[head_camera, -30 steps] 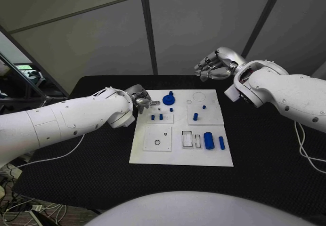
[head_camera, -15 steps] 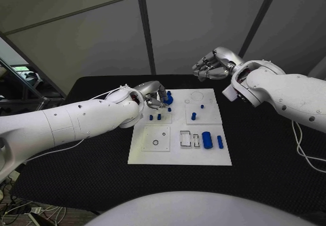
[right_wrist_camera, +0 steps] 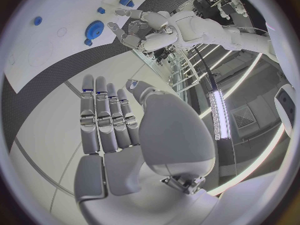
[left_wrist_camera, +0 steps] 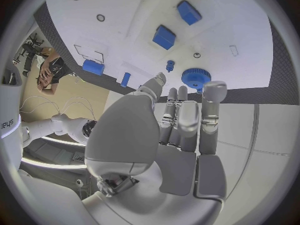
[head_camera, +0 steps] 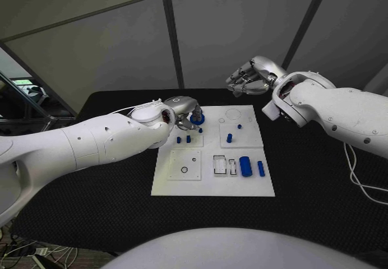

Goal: Assemble the parts on the task board

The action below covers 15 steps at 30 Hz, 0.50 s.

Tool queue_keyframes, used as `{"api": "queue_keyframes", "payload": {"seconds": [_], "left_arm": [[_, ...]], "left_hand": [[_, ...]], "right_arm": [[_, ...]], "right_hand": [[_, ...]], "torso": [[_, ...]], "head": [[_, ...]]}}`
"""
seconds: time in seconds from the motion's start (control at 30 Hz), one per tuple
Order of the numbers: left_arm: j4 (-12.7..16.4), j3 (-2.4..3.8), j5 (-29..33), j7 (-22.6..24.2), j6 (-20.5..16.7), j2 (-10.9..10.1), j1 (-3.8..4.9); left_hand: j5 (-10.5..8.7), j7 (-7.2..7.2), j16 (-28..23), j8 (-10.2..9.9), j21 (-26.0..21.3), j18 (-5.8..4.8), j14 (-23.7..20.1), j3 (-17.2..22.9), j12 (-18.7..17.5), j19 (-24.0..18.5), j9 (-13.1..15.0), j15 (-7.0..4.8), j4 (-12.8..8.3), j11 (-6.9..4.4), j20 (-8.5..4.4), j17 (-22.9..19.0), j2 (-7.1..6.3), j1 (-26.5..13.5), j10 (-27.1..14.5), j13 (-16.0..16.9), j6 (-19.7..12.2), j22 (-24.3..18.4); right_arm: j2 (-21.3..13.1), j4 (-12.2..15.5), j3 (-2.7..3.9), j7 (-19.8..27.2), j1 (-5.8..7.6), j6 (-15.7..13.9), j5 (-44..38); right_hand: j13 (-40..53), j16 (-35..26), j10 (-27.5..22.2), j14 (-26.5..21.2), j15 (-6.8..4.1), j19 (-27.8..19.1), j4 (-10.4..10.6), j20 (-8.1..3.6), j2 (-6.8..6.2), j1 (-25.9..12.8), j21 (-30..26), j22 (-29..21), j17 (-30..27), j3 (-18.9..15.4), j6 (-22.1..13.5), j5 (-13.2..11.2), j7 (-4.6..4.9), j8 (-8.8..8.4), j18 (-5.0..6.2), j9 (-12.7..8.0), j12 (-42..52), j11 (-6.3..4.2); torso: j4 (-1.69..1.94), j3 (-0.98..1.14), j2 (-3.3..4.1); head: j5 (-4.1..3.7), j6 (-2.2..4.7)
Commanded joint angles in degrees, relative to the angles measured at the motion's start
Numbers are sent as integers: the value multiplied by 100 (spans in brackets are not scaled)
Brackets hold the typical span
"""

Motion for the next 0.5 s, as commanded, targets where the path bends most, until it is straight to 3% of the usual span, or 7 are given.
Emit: {"api": "queue_keyframes", "payload": {"seconds": [0.03, 0.5], "left_arm": [[-124, 6, -336, 188, 386, 79, 8], [-490, 9, -356, 164, 504, 379, 0]], "left_hand": [[0, 4, 87, -59, 278, -93, 79, 38, -78, 89, -19, -13, 2, 10, -9, 138, -25, 50, 64, -44, 72, 129], [3, 6, 264, -194, 964, -190, 260, 107, -230, 320, -59, -19, 5, 5, -24, 428, -21, 63, 150, -121, 123, 414]], "right_arm": [[18, -6, 4, 68, 6, -15, -31], [45, 1, 4, 68, -4, -7, -35]], "right_hand": [[3, -4, -6, 9, 20, 35, -11, 15, -9, 64, -21, -7, -6, 22, -7, 37, -24, -8, 29, -1, -25, 14], [2, -6, -10, 6, 22, 36, -17, 14, -14, 70, -24, -7, -10, 24, -11, 35, -19, -10, 27, -2, -29, 17]], "torso": [[5, -2, -4], [2, 0, 15]], "head": [[1, -1], [-6, -1]]}}
